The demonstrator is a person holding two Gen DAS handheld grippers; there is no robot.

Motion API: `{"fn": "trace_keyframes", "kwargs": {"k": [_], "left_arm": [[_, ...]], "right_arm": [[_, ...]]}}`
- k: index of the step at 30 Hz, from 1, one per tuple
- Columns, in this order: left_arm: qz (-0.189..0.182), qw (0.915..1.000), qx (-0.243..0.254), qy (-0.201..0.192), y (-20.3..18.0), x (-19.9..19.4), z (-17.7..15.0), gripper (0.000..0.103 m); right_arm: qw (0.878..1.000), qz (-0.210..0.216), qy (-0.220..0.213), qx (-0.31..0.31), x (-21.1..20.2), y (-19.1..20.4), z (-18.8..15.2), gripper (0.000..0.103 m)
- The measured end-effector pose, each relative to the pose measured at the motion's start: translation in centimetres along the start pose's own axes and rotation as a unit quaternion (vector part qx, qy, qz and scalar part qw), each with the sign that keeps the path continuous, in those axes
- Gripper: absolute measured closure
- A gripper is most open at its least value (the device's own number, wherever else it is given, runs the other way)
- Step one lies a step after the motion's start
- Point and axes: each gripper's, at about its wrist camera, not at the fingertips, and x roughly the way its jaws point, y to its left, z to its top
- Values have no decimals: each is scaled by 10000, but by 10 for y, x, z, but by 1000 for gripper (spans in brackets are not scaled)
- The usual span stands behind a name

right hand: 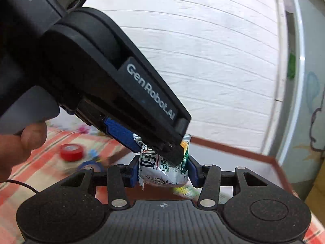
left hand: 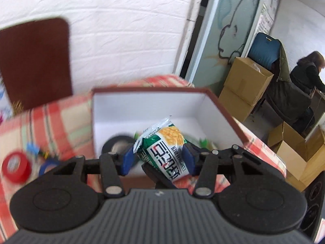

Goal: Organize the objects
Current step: 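Carry the snack packet into the brown box and release it, then withdraw the left gripper from the brown box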

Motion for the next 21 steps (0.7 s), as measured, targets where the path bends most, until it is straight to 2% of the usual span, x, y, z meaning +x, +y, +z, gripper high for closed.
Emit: {"fn": "trace_keyframes", "kwargs": {"k": [2,3,4,5,7,9,13,21], "left_arm": [[142,9998,147,-77,-7,21,11,45],[325,9991,251,-116,-9,33,14,37],[576,9978,319,-125,-11,48,16,37],[796,9963,330,-51,-9,59,16,37],[968,9951,159,74,-1,68,14,35],[749,9972,22,-82,6,56,6,32],[896,9953,181,-335,3,32,-9,32],[989,9945,0,-350,7,-7,-33,32]], "right_arm": [[9998,-196,16,31,23,-13,0,54],[9993,-371,58,-29,37,-17,-2,49],[9980,-589,204,-146,54,-20,-6,39],[9964,-768,336,-125,66,-25,-9,37],[9961,-713,433,286,70,-37,-10,39],[9967,-666,262,372,59,-37,-14,37],[9970,-682,-26,364,33,-23,-25,36],[9978,-569,-268,188,-24,14,-27,36]]}}
